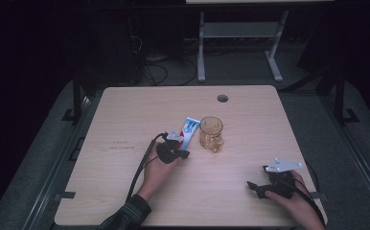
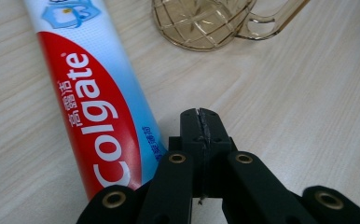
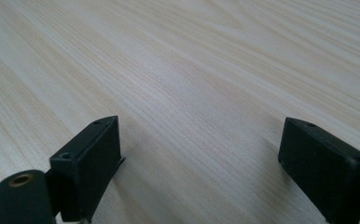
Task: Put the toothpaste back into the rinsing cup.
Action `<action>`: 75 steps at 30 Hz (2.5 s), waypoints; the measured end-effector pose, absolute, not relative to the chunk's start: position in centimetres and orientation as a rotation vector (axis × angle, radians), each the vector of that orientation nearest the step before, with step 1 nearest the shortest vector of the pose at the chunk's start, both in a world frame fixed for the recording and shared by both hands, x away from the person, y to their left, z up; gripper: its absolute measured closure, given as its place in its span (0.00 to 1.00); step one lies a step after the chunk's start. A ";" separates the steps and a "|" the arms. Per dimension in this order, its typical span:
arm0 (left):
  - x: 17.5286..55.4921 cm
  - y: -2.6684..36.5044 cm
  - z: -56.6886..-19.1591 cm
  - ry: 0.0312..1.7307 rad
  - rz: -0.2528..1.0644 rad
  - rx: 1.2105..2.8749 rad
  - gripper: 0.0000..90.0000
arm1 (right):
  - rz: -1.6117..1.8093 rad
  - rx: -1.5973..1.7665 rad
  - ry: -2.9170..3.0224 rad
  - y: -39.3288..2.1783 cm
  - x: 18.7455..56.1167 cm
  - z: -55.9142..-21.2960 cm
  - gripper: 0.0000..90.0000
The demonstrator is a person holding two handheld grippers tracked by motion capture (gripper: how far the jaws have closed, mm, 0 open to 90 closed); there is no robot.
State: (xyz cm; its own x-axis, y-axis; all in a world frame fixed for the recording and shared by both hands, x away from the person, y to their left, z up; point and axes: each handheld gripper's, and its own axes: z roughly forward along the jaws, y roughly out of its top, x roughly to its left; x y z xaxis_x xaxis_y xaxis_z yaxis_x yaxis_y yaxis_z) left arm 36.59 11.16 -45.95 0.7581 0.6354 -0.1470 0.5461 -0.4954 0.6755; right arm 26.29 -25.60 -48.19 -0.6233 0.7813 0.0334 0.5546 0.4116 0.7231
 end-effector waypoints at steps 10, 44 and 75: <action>36.8 11.7 -46.1 0.897 0.175 2.222 1.00 | 1.033 1.158 2.362 -25.6 26.3 -48.2 0.13; 41.7 10.6 -41.2 0.950 0.262 2.269 0.50 | 1.035 1.158 2.362 -25.6 26.3 -48.2 0.14; 48.7 7.8 -43.9 1.067 0.227 2.313 0.43 | 1.041 1.154 2.366 -25.6 26.3 -48.2 0.14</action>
